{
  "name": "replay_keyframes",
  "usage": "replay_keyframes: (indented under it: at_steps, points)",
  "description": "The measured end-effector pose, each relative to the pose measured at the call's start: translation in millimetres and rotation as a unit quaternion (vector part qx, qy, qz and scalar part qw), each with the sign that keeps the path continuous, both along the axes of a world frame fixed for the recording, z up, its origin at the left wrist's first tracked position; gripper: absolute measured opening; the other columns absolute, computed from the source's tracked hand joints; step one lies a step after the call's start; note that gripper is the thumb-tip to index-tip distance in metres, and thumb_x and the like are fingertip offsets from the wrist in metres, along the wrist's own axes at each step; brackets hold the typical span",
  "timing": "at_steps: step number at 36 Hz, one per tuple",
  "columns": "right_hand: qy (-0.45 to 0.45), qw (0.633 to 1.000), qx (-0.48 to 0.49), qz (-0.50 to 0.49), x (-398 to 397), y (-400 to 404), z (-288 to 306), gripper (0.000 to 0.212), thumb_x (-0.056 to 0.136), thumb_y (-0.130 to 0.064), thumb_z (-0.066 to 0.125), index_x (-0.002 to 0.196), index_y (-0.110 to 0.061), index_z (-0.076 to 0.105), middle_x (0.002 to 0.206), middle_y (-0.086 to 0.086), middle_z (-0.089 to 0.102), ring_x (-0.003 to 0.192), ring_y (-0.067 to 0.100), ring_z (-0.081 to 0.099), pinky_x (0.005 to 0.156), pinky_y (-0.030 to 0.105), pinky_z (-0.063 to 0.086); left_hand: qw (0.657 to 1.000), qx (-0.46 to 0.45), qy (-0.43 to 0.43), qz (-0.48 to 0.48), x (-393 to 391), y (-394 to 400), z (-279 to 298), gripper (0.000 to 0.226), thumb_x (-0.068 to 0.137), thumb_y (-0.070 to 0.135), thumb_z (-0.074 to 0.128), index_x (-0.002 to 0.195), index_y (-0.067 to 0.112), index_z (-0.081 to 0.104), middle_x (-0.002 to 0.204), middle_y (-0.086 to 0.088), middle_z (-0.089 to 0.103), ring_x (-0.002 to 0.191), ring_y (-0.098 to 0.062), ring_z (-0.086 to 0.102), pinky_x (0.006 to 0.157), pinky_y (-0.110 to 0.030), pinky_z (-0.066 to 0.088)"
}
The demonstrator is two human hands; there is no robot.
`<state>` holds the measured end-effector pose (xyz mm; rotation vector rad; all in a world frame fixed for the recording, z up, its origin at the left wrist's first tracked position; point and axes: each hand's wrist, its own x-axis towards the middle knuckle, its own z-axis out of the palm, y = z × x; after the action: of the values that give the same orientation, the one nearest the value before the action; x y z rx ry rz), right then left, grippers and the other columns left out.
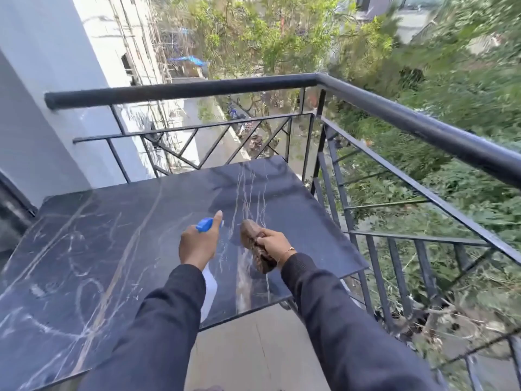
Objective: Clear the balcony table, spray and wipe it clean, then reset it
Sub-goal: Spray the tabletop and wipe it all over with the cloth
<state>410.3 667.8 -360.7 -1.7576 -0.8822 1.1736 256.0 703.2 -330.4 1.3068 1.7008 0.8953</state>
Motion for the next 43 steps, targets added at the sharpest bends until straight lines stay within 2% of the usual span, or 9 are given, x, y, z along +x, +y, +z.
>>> replay_keyframes:
  at_steps: [2,4,9,13,18,22,33,38,43]
  points:
    - [0.019,1.000,0.002,-0.011,3.9,20.0,-0.4,0.042,0.085,0.008,0.044,0.121,-0.008,0.060,0.050,-0.015,0.057,0.033,-0.006,0.045,0.044,0.008,0.036,1.000,0.007,-0.004,0.007,-2.4,11.8,3.0,0.060,0.072,0.070,0.058,0.082,0.012,0.070,0.069,-0.010,0.067,0.059,-0.025,0.063,0.069,-0.039,0.059]
    - [0.033,0.999,0.005,-0.015,8.1,39.7,-0.5,0.045,0.085,0.008,0.044,0.124,-0.010,0.058,0.035,-0.018,0.049,0.025,-0.003,0.040,0.036,0.007,0.033,1.000,0.005,-0.007,0.014,-4.1,25.9,4.4,0.055,0.074,0.067,0.060,0.080,0.013,0.070,0.066,-0.009,0.064,0.059,-0.025,0.062,0.067,-0.039,0.060]
    - [0.069,0.997,0.036,-0.030,19.1,95.5,5.7,0.037,0.086,0.006,0.045,0.121,0.000,0.058,0.090,0.005,0.053,0.058,0.007,0.051,0.043,0.008,0.036,0.999,-0.002,-0.011,0.038,-10.0,76.2,-0.3,0.068,0.062,0.077,0.054,0.081,0.014,0.071,0.066,-0.010,0.065,0.053,-0.025,0.058,0.070,-0.039,0.057]
    - [0.147,0.987,0.034,-0.054,28.9,156.7,-7.0,0.028,0.085,0.004,0.046,0.105,-0.006,0.063,0.073,0.008,0.052,0.059,0.020,0.041,0.055,0.027,0.035,0.998,-0.014,-0.010,0.053,-13.9,130.9,-8.3,0.062,0.069,0.072,0.058,0.086,0.014,0.071,0.061,-0.006,0.059,0.046,-0.023,0.052,0.061,-0.033,0.052]
    - [0.232,0.970,0.036,-0.054,40.9,231.6,-29.5,0.011,0.083,-0.012,0.058,0.093,-0.015,0.058,0.081,0.005,0.058,0.069,0.018,0.053,0.067,0.030,0.045,0.998,-0.025,0.017,0.055,-13.0,202.7,-16.8,0.043,0.082,0.062,0.057,0.080,0.022,0.069,0.061,-0.005,0.060,0.046,-0.021,0.051,0.052,-0.026,0.042]
    - [0.271,0.961,0.043,-0.028,41.6,276.3,-43.0,0.011,0.089,-0.012,0.057,0.098,-0.013,0.051,0.079,0.007,0.057,0.063,0.018,0.054,0.060,0.028,0.048,0.999,-0.028,0.000,0.043,-12.3,252.6,-25.4,0.030,0.084,0.055,0.060,0.077,0.027,0.066,0.064,-0.004,0.058,0.050,-0.019,0.050,0.045,-0.021,0.039]
    - [0.286,0.956,0.056,-0.011,50.5,358.5,-72.5,0.031,0.085,-0.008,0.061,0.114,-0.012,0.051,0.089,0.006,0.062,0.074,0.018,0.059,0.058,0.024,0.052,0.993,-0.045,0.011,0.108,-2.0,344.8,-60.3,0.041,0.077,0.061,0.064,0.076,0.020,0.068,0.060,-0.005,0.059,0.045,-0.018,0.054,0.046,-0.026,0.045]
    - [0.301,0.952,0.063,-0.016,50.4,372.4,-78.6,0.033,0.087,-0.007,0.059,0.118,-0.013,0.050,0.090,0.005,0.063,0.075,0.017,0.059,0.052,0.022,0.052,0.986,-0.052,0.085,0.132,-8.5,357.8,-66.9,0.064,0.069,0.078,0.051,0.078,0.016,0.066,0.067,-0.010,0.067,0.062,-0.028,0.064,0.074,-0.039,0.057]
    - [0.287,0.955,0.076,-0.028,43.5,383.1,-84.3,0.037,0.086,-0.005,0.059,0.121,-0.011,0.049,0.091,0.005,0.062,0.075,0.016,0.059,0.062,0.025,0.049,0.985,-0.039,0.076,0.152,-28.4,368.2,-72.9,0.071,0.058,0.083,0.051,0.074,0.016,0.067,0.066,-0.007,0.062,0.065,-0.033,0.063,0.071,-0.044,0.059]
